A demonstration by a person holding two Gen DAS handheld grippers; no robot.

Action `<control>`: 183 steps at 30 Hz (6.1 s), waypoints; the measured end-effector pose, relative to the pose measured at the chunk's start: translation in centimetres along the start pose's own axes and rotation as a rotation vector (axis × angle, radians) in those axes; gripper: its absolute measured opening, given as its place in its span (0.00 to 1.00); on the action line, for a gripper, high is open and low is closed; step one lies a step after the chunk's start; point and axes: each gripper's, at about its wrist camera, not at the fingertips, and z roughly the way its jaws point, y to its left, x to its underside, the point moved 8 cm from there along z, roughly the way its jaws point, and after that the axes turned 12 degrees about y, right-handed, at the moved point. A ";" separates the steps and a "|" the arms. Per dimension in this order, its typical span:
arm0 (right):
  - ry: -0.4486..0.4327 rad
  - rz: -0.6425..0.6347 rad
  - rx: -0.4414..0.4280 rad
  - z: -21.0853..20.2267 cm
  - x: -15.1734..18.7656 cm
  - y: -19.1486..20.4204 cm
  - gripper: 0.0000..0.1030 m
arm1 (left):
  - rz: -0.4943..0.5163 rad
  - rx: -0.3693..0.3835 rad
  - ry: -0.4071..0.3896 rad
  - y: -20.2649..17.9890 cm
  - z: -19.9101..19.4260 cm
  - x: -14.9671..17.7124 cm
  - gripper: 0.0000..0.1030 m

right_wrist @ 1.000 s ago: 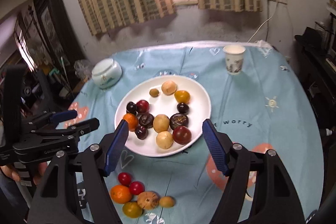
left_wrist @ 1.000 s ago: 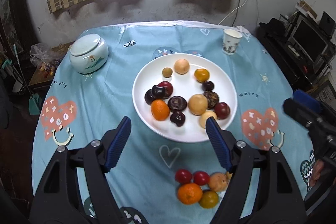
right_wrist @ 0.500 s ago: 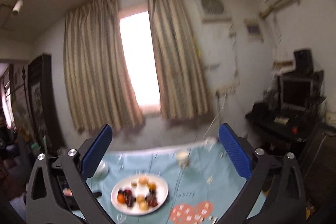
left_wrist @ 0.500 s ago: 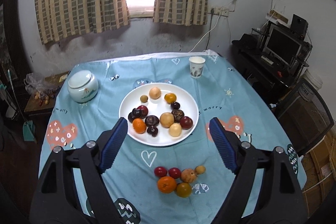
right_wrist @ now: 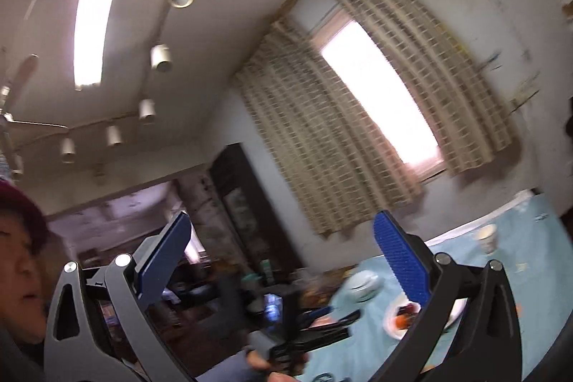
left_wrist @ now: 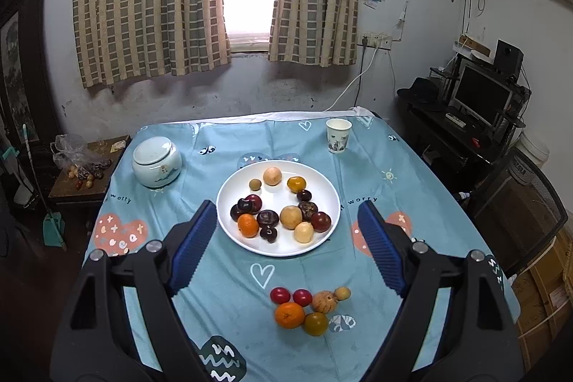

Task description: Organize fruits

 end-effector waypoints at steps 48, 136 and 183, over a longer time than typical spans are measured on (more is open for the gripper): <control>1.000 0.371 0.555 15.8 37.7 -21.7 0.58 | -0.054 -0.129 0.404 6.3 11.3 15.3 0.81; 1.052 0.275 0.578 14.1 41.4 -19.7 0.36 | -0.016 -0.066 0.493 4.2 12.4 20.4 0.44; 1.021 0.157 0.556 19.1 35.1 -22.5 0.36 | 0.068 -0.048 0.426 1.6 15.6 11.1 0.45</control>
